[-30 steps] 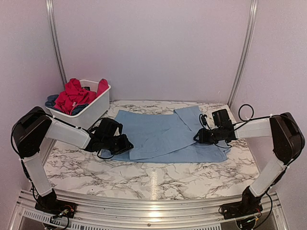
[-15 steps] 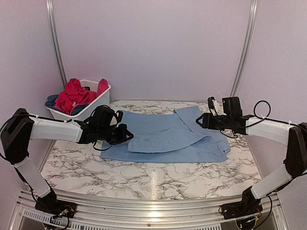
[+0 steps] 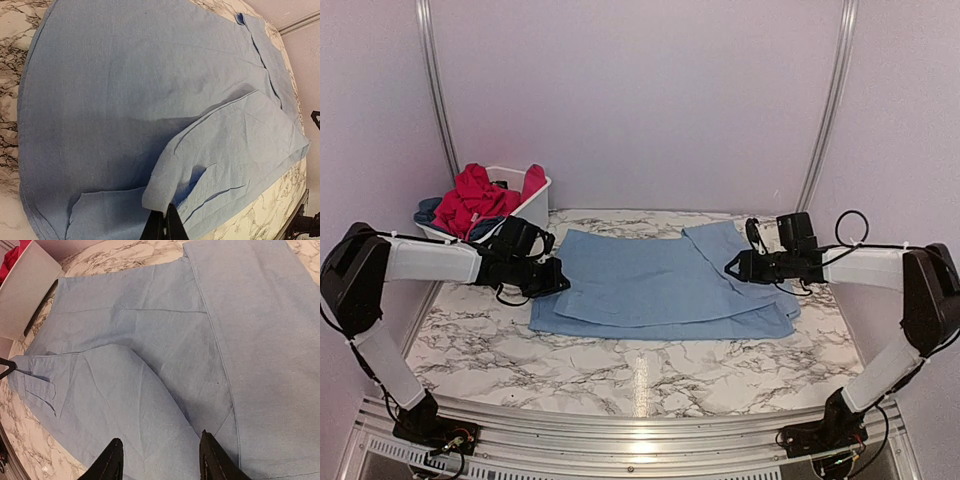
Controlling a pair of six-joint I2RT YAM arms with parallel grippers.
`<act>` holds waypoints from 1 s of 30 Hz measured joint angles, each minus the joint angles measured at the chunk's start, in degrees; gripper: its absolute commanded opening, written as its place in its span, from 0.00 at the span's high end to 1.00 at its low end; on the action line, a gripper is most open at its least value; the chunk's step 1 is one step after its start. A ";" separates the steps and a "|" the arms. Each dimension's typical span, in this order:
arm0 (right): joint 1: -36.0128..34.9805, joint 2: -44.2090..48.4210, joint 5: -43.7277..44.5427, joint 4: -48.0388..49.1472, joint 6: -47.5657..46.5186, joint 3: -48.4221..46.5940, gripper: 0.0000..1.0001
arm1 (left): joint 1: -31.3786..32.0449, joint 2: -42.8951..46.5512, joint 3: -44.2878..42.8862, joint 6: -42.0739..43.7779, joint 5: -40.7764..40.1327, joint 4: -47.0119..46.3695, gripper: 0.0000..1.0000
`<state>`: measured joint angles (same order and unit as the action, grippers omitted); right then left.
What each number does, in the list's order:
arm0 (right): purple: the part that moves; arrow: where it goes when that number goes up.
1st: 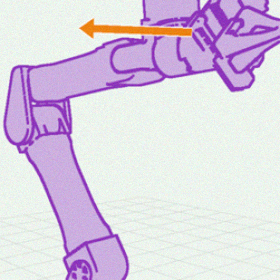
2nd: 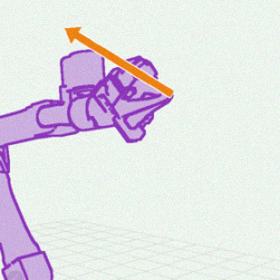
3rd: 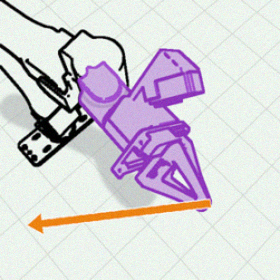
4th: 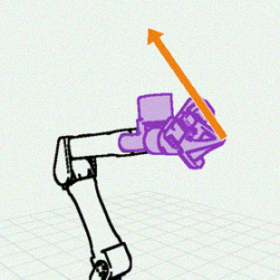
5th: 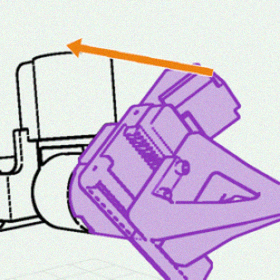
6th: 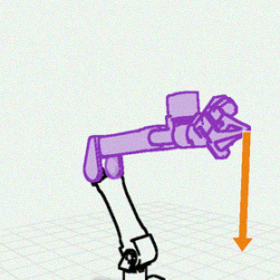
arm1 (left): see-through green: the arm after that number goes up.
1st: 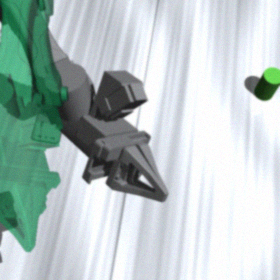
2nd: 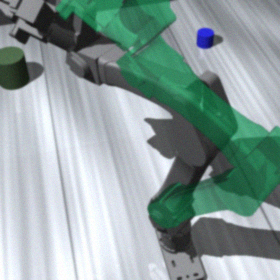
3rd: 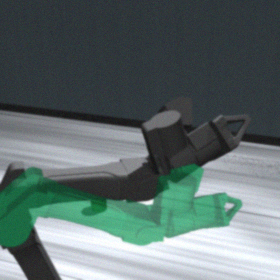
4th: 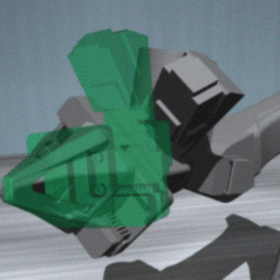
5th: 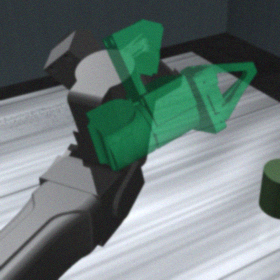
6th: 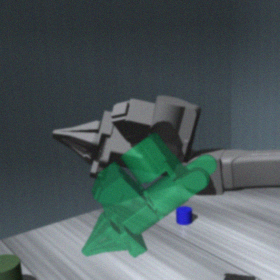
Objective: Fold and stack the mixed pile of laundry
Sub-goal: Smooth out the 1/3-folded shirt at the center of the board.
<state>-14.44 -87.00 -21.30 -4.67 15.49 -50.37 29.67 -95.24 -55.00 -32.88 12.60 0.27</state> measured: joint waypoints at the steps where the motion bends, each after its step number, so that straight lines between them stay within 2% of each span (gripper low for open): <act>1: 0.00 -0.70 -0.59 0.17 -0.17 0.44 0.56 | -0.04 -0.79 -0.22 0.37 0.11 0.22 1.00; 5: 0.00 -3.48 -1.79 0.79 -0.83 2.21 0.59 | -0.37 -3.26 -0.66 1.49 0.52 1.05 1.00; 7: 0.00 -4.68 -2.03 0.79 -1.05 2.73 0.59 | -0.37 -4.20 -1.14 1.97 0.85 1.40 0.96; 12: 0.00 -3.98 -2.56 0.94 -1.36 3.93 0.64 | 0.20 -5.18 -2.01 2.56 1.11 1.38 0.56; 16: 0.00 -2.16 -2.69 1.07 -2.25 4.24 0.69 | 0.74 -4.37 -1.88 2.60 -1.97 1.62 0.37; 19: 0.28 -2.03 -2.51 1.22 -2.49 5.33 0.71 | 0.76 -1.11 -1.73 3.41 -5.29 2.49 0.19; 21: 1.36 -2.45 -2.40 1.22 -2.47 6.56 0.72 | 0.76 1.64 -2.34 4.46 -7.02 3.28 0.03; 26: 5.95 -6.32 -1.29 1.53 -2.78 7.45 0.74 | 0.72 3.74 -6.43 7.04 -10.10 3.82 0.01; 30: 8.59 -9.01 -0.68 2.49 -3.41 7.06 0.65 | 0.70 3.32 -9.11 9.51 -10.82 4.33 0.01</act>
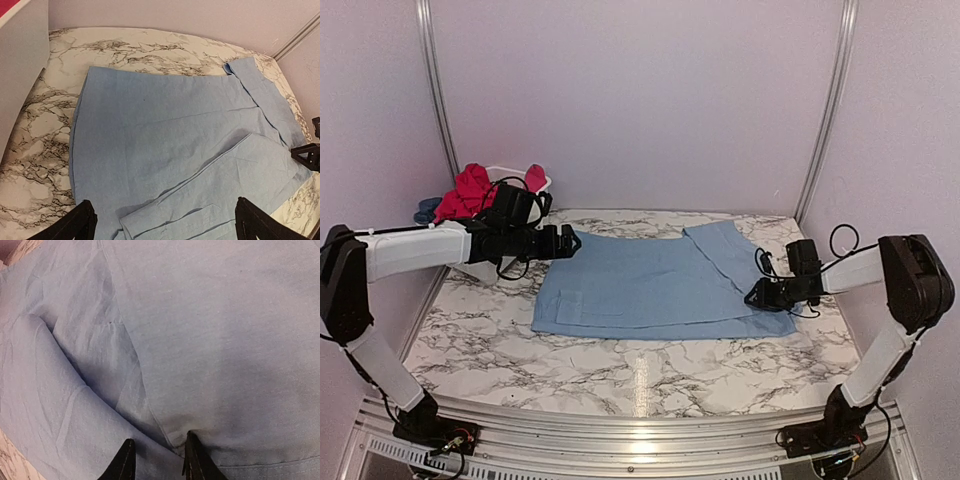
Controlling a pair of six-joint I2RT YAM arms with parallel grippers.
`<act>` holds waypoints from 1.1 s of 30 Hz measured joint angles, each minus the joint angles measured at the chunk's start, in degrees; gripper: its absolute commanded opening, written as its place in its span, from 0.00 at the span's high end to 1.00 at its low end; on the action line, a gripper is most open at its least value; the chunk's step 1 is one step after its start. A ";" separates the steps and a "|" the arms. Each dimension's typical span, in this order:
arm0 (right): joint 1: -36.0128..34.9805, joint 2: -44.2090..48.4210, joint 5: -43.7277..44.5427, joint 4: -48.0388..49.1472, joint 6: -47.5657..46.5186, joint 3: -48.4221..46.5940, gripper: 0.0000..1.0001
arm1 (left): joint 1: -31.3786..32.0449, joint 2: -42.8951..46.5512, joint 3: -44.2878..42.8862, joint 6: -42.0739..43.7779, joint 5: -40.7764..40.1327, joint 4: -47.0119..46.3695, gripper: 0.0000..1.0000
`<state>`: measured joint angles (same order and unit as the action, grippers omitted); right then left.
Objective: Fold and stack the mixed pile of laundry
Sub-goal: Smooth out the 1/3-folded shirt at the center of the board.
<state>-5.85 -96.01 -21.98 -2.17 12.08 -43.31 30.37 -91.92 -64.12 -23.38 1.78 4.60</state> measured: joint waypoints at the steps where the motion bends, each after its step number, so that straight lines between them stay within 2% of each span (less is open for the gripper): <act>1: 0.26 0.02 0.26 -0.15 -0.13 -0.44 0.62 | 0.00 -0.48 -1.11 0.87 -0.15 0.22 0.01; 5: 0.74 1.33 1.11 -2.21 -0.15 -4.59 0.54 | 0.00 -3.76 -7.15 4.92 -0.94 0.50 0.01; 13: 0.94 -3.02 4.42 -4.42 -1.79 -27.82 0.49 | -0.04 -12.63 -20.61 10.80 -3.50 2.19 0.01; 24: 2.93 -13.97 4.74 -8.26 -1.81 -30.32 0.48 | -0.07 -18.16 -22.97 12.44 -4.46 4.17 0.01; 29: 2.97 -20.92 5.16 -11.04 -2.43 -39.87 0.53 | -0.33 -21.03 -26.01 12.92 -4.24 4.81 0.01; 31: 2.99 -21.22 5.49 -11.61 -2.84 -40.83 0.52 | -0.33 -21.20 -26.16 12.90 -3.78 4.96 0.01; 33: 3.04 -18.84 5.57 -11.74 -2.67 -37.90 0.52 | -0.33 -21.20 -26.16 12.85 -3.43 5.16 0.01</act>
<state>-2.81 -114.85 -16.40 -13.91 9.41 -81.21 30.04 -113.12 -90.28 -10.52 -1.65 9.76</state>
